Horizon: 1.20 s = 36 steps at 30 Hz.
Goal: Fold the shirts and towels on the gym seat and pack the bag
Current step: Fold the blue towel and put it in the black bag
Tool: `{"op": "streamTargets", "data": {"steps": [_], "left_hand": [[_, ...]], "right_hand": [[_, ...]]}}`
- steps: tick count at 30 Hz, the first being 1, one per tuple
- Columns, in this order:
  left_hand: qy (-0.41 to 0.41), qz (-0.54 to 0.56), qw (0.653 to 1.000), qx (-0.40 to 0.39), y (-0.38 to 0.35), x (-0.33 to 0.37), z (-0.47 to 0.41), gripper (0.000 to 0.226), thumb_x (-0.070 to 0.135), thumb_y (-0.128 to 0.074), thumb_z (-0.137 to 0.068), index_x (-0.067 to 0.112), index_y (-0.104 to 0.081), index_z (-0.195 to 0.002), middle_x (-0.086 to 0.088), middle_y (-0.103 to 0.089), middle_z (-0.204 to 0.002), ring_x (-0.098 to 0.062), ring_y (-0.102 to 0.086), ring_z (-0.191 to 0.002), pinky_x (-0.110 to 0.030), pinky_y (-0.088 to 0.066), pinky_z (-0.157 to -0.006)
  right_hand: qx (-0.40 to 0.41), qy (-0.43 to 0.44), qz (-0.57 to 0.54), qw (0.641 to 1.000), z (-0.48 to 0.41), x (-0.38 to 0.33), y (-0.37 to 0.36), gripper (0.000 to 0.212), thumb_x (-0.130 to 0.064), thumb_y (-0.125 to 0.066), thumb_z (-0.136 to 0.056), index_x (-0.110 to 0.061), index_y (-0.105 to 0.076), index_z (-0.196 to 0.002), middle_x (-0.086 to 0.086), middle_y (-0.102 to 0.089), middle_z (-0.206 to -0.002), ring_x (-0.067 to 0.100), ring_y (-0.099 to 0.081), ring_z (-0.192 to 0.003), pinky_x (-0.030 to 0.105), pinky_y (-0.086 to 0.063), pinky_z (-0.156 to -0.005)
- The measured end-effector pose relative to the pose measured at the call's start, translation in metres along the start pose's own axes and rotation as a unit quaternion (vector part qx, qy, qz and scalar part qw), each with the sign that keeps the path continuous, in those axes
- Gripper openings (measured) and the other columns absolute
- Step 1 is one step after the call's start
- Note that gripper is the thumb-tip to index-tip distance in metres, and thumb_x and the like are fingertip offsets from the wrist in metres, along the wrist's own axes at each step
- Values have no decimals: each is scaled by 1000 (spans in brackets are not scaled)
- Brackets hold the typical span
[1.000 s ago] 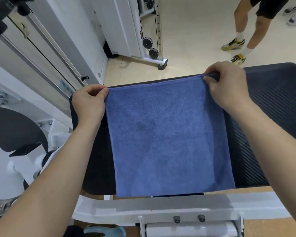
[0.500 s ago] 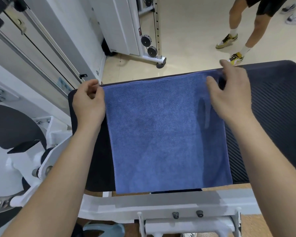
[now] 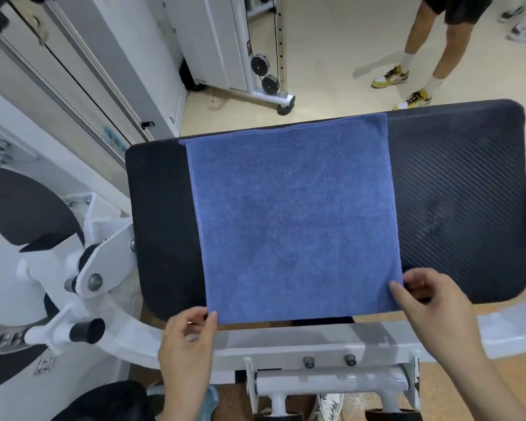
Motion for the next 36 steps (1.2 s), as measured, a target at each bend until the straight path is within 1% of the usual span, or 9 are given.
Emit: {"op": "streamTargets", "data": {"steps": [6,11,14,18,20,24,31,35,36], "left_hand": [[-30,-67,996,-45,-2,12,-2,12,31,-72,-85,26,-65,-75,4,-64,-77,-7,-59,-70,-18,-41,-60],[1,-74,993,-96,2,3,-1,15,36,-70,-86,25,-66,-76,7,-70,-65,-6,-66,-62,-30,-52,-65],[92,86,985,-119,1,-6,0,12,22,-73,-85,10,-69,-84,-1,-74,-70,-13,-72,-71,-33,-56,-74],[122,177,971,-106,4,-12,1,15,15,-76,-81,4,-65,-85,-10,-73,-73,-22,-72,-75,-34,-54,-78],[107,186,971,-101,6,-11,0,18,12,-75,-81,8,-57,-81,-9,-70,-69,-25,-68,-74,-36,-53,-77],[46,188,971,-139,5,-5,-2,12,6,-68,-86,13,-58,-85,-5,-67,-69,-21,-63,-65,-38,-53,-76],[57,215,951,-215,10,-5,-7,19,7,-70,-76,23,-79,-81,-8,-73,-80,-21,-66,-71,-34,-52,-76],[21,138,957,-252,12,-2,-6,38,-15,-70,-74,18,-76,-92,-2,-76,-87,-14,-72,-82,-16,-55,-68],[5,120,962,-245,13,0,-6,37,-15,-70,-75,18,-75,-93,2,-76,-86,-9,-71,-81,-12,-53,-66]], "right_hand": [[-33,38,32,998,1,-2,2,11,-25,-77,-79,-26,-68,-73,-6,-61,-77,6,-55,-74,23,-36,-59],[-102,21,45,993,12,6,-3,11,-25,-69,-88,-27,-62,-79,-5,-64,-67,12,-61,-60,35,-45,-56],[-154,-70,-82,982,19,14,-7,14,-22,-60,-94,-11,-62,-86,10,-69,-77,15,-69,-57,36,-52,-58],[-153,-159,-269,938,23,26,-8,20,-14,-68,-86,5,-60,-86,21,-71,-81,35,-72,-81,34,-54,-68],[-157,-180,-325,915,26,28,-7,33,-23,-82,-68,-1,-61,-80,20,-69,-76,32,-71,-82,32,-53,-72],[-134,-171,-406,887,23,33,-7,84,-58,-93,-15,-18,-51,-76,5,-56,-62,11,-60,-54,19,-47,-50],[-170,-41,-383,907,21,29,-2,69,-69,-86,-39,-20,-69,-84,7,-57,-70,12,-57,-64,19,-53,-64],[-164,0,-279,946,20,20,6,26,-18,-85,-65,-24,-76,-89,12,-65,-82,12,-61,-75,15,-52,-71],[-156,35,-219,963,18,20,7,32,-5,-83,-67,-28,-76,-88,4,-66,-81,9,-61,-74,13,-50,-72]]}}
Point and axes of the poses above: each hand's wrist, its own z-axis away from the middle knuckle, its own y-axis out of the back of the hand, x = y × z, the point moved 6 cm from there along -z, towards the middle knuckle
